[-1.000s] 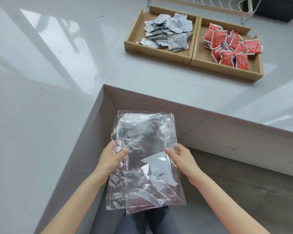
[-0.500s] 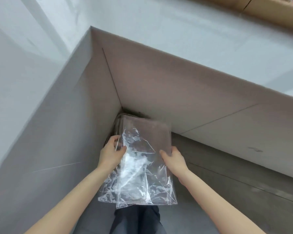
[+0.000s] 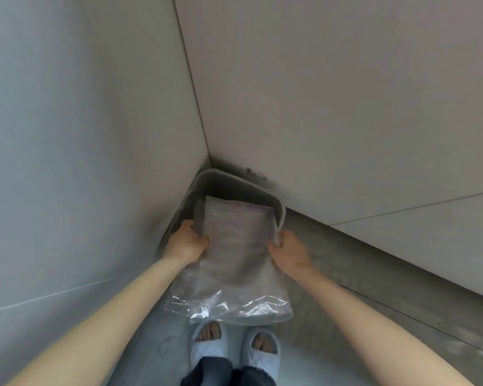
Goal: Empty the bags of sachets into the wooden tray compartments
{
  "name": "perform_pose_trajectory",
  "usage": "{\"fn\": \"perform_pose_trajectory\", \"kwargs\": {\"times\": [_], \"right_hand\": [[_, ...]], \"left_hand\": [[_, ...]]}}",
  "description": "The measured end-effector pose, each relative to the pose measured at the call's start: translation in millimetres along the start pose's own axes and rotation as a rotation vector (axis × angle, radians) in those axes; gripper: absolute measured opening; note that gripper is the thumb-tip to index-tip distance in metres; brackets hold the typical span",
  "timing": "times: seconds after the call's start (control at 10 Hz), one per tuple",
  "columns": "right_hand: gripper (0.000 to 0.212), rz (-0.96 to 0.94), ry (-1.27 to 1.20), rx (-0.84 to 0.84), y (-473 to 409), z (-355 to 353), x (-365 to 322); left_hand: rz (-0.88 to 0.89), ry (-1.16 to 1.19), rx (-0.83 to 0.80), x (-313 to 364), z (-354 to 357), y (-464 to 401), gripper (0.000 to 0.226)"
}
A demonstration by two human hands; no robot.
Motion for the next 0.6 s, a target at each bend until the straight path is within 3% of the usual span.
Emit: {"fn": "perform_pose_trajectory", "kwargs": {"times": [0.2,0.4,0.6], "right_hand": [[0.045,0.059,0.096,-0.105,-59.8,23.5,1.2],[0.049,0.095,0.15,-0.173,-71.2,30.1,-4.9],[0.044,0.07,0.227,-0.151,-38.6,14.5,-11.1]], "left_hand": [[0.01,-0.119,-0.081,-12.8,11.0,-48.7,0.057],[-0.05,-0.232,-0.155,-16.1,16.6,-63.4,0.075],[0.011,-0.336,-0.149,6.8,9.2,-37.0,0.065]]}}
Point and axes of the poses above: each hand's wrist, its own y-axis away from the middle knuckle, its own z-axis out of the palm, x = y × z, the point moved 2 cm from there along -y, towards the middle knuckle, and after that the axes turned 10 degrees about -x, right-handed, at the moved point
